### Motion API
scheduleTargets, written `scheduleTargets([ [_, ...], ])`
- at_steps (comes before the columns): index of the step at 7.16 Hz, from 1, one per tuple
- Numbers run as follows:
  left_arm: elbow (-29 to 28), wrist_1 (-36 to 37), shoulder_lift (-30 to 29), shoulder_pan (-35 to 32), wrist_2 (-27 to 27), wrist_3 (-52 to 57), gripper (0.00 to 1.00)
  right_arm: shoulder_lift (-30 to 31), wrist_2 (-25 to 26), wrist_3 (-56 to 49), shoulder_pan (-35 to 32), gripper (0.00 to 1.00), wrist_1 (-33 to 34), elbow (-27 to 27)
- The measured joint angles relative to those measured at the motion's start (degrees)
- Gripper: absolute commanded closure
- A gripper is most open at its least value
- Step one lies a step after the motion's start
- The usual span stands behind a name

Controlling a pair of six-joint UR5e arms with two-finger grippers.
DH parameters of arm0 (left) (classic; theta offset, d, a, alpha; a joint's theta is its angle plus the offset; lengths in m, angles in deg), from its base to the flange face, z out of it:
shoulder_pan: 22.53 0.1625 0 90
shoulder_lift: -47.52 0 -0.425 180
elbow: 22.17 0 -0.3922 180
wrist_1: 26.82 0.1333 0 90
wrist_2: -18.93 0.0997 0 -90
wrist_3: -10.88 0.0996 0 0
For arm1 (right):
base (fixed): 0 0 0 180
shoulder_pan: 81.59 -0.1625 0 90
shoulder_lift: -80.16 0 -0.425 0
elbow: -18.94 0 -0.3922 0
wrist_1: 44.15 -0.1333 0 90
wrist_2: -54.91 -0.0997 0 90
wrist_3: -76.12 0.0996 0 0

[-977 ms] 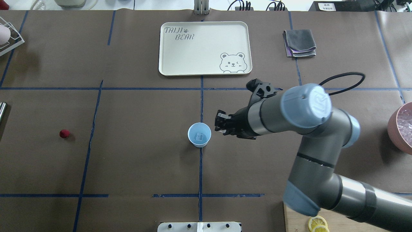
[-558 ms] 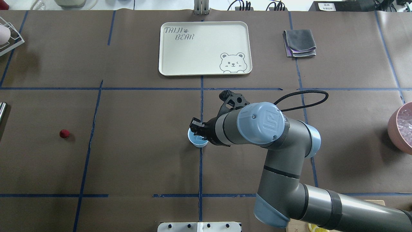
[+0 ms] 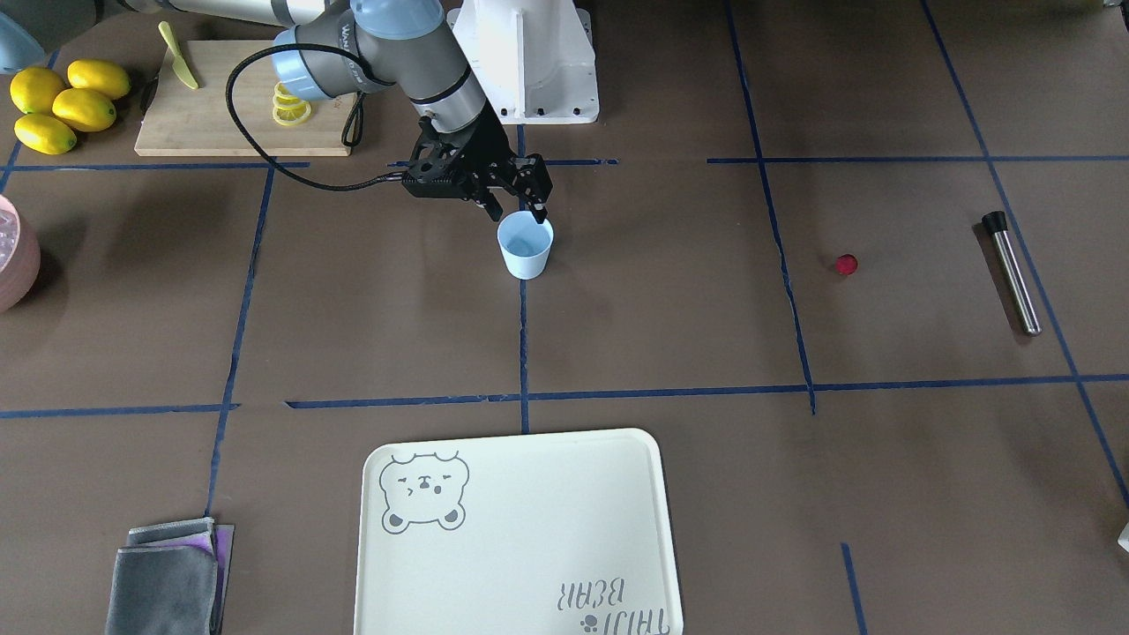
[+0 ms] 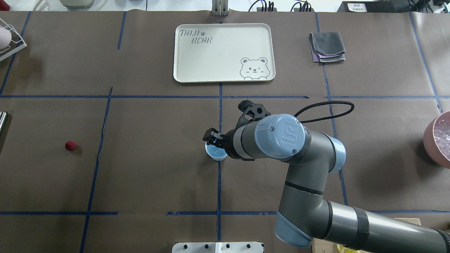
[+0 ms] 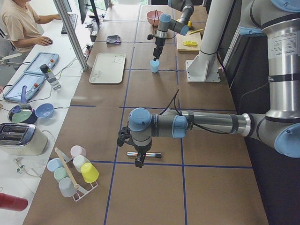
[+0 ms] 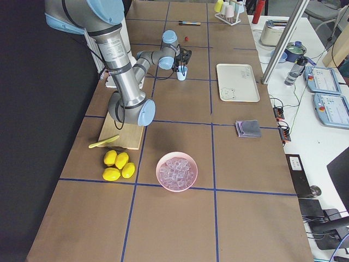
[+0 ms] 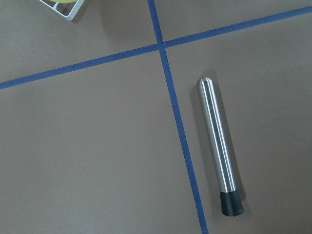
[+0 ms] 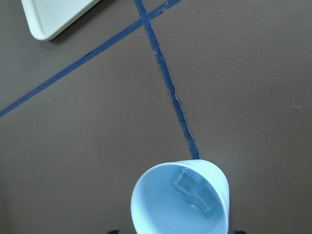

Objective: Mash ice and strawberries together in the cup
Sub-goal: 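Open the right gripper to drop the ice cube into the cup, then move the right gripper back to the pink ice bowl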

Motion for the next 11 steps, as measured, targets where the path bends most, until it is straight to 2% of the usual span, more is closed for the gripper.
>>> scheduleTargets([
  [2,0.4,0.0,0.6,0.0,0.0,0.1,0.00,2.5,-2.6,-1.4,-2.3,0.01,0.1,-3.0],
  [3,0.4,0.0,0.7,0.0,0.0,0.1,0.00,6.7,-6.6,-4.2,-5.3,0.01,0.1,-5.8],
  [5,0.4,0.0,0.8,0.0,-0.1,0.1,0.00,19.2,-15.9,-14.9,-13.7,0.01,-0.5,-12.4],
  [7,0.6,0.0,0.8,0.0,-0.1,0.0,0.00,32.7,-25.4,-30.0,-25.8,0.01,-2.2,-15.0],
  [9,0.7,0.0,0.8,0.0,-0.1,0.0,0.00,42.8,-32.5,-48.5,-38.8,0.01,-6.3,-10.1],
  [10,0.7,0.0,0.8,0.1,-0.1,0.0,0.00,45.4,-35.4,-57.5,-44.7,0.01,-7.2,-5.9],
  [11,0.7,0.0,0.8,0.0,-0.3,0.0,0.00,47.1,-36.0,-63.4,-48.3,0.01,-7.6,-3.1],
])
